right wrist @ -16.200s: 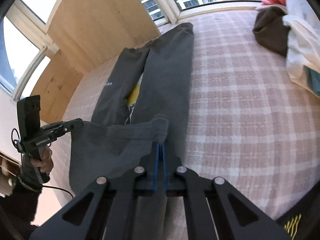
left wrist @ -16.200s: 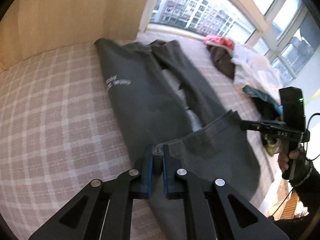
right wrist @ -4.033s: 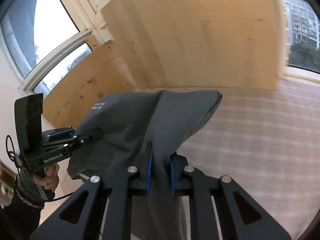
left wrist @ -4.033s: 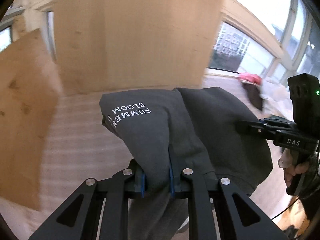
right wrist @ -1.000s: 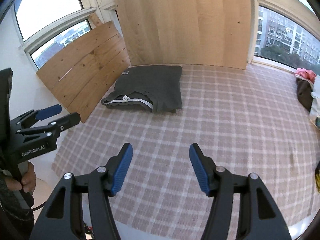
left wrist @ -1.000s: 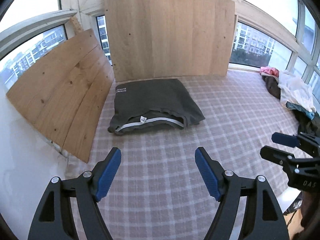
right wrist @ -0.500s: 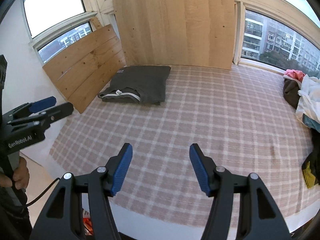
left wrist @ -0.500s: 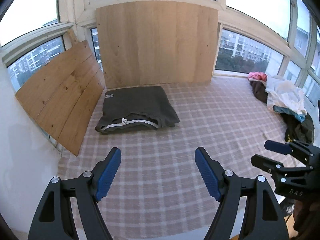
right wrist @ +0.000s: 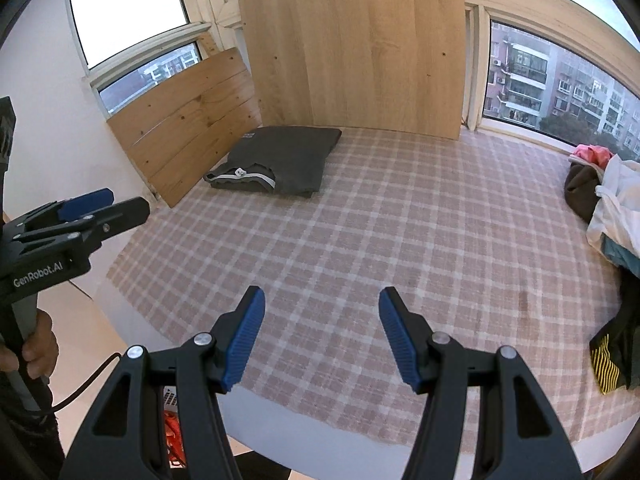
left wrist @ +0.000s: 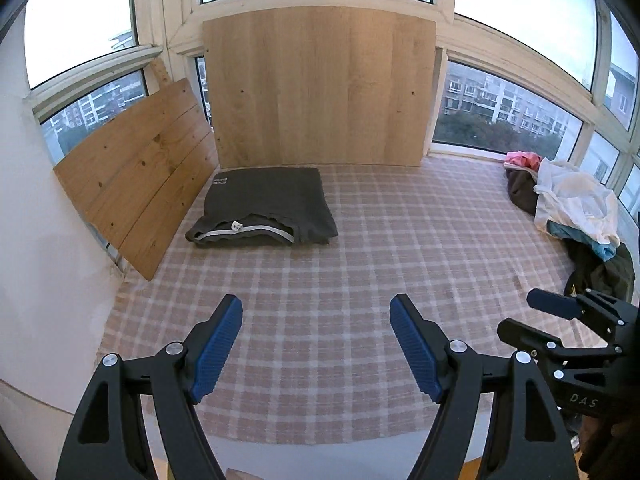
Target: Fold clothes
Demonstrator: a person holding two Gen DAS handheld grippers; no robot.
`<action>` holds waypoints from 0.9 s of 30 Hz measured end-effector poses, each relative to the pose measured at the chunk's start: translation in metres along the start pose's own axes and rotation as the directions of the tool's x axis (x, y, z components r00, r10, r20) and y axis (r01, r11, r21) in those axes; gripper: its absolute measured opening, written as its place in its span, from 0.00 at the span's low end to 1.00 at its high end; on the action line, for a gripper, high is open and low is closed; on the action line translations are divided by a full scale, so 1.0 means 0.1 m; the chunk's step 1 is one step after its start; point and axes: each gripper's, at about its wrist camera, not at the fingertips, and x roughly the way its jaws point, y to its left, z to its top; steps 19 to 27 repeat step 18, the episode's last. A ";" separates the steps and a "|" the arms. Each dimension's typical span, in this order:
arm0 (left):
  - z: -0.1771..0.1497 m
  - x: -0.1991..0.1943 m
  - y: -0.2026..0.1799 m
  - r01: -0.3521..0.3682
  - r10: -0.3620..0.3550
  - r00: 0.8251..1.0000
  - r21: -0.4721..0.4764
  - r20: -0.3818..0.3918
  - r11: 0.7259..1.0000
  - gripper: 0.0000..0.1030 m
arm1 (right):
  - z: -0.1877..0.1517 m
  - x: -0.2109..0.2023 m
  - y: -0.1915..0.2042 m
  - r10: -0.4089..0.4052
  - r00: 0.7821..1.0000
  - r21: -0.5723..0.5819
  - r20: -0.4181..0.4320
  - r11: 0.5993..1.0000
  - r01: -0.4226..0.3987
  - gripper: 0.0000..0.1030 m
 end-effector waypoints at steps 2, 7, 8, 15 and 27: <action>-0.01 -0.03 -0.06 -0.006 0.006 1.000 -0.001 0.006 1.000 0.72 | -0.02 -0.04 -0.05 0.001 1.000 -0.003 0.002 1.000 -0.001 0.57; -0.03 -0.09 -0.23 -0.009 0.009 1.000 0.011 0.014 1.000 0.72 | -0.07 -0.16 -0.19 -0.018 1.000 -0.002 0.024 1.000 0.018 0.57; -0.03 -0.09 -0.26 -0.007 0.007 1.000 0.014 0.016 1.000 0.72 | -0.07 -0.18 -0.23 -0.022 0.999 0.002 0.031 1.000 0.022 0.57; -0.07 -0.14 -0.51 0.004 -0.005 1.000 0.026 0.025 1.000 0.72 | -0.13 -0.34 -0.45 -0.053 0.997 0.031 0.058 0.998 0.052 0.57; -0.06 -0.16 -0.58 -0.001 -0.001 0.999 0.036 0.043 0.999 0.72 | -0.15 -0.36 -0.54 -0.057 0.997 0.038 0.055 0.998 0.055 0.57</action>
